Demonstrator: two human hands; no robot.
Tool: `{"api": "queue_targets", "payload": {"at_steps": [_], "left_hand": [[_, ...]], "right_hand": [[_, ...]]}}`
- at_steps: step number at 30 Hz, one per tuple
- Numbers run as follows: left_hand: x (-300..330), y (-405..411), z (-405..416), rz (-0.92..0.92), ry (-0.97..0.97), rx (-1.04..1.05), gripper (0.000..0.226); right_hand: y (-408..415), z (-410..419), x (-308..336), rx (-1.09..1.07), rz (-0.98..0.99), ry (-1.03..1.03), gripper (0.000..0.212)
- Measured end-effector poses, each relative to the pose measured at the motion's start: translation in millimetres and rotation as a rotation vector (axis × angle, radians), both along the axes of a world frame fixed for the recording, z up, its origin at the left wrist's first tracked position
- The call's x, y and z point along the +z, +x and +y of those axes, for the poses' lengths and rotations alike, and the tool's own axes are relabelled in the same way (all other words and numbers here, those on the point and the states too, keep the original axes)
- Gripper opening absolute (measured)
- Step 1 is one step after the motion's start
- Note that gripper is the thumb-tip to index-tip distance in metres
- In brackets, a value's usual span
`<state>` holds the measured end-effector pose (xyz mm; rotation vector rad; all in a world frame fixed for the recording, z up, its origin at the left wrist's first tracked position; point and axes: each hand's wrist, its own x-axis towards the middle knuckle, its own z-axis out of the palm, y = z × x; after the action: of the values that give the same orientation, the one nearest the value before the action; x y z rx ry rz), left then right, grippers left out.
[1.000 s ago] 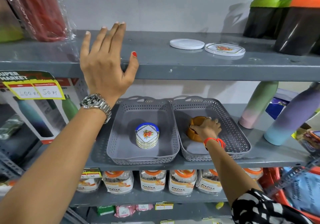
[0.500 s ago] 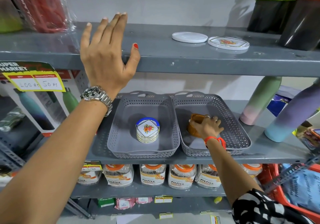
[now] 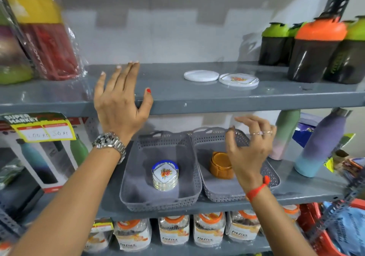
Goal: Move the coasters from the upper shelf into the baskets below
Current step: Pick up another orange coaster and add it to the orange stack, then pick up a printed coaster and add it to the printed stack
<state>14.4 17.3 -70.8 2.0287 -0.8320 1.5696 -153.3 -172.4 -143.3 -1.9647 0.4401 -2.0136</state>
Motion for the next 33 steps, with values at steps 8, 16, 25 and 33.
{"api": "queue_targets", "payload": {"at_steps": [8,16,25,33], "left_hand": [[2.4,-4.9,1.9,0.041,0.025,-0.013,0.058],[5.1,-9.0,3.9,0.101,0.055,-0.018,0.063],[7.0,-12.9,5.4,0.12,0.062,-0.025,0.06],[8.2,-14.9,4.8,0.152,0.085,0.009,0.062]], "right_hand": [[3.6,-24.1,113.0,-0.161,0.615,0.076,0.064],[26.4,-58.3,152.9,-0.056,1.149,0.456,0.101],[28.6,-49.6,154.3,-0.059,1.027,0.462,0.078],[11.9,7.4,142.9,0.057,0.401,0.111,0.09]]}}
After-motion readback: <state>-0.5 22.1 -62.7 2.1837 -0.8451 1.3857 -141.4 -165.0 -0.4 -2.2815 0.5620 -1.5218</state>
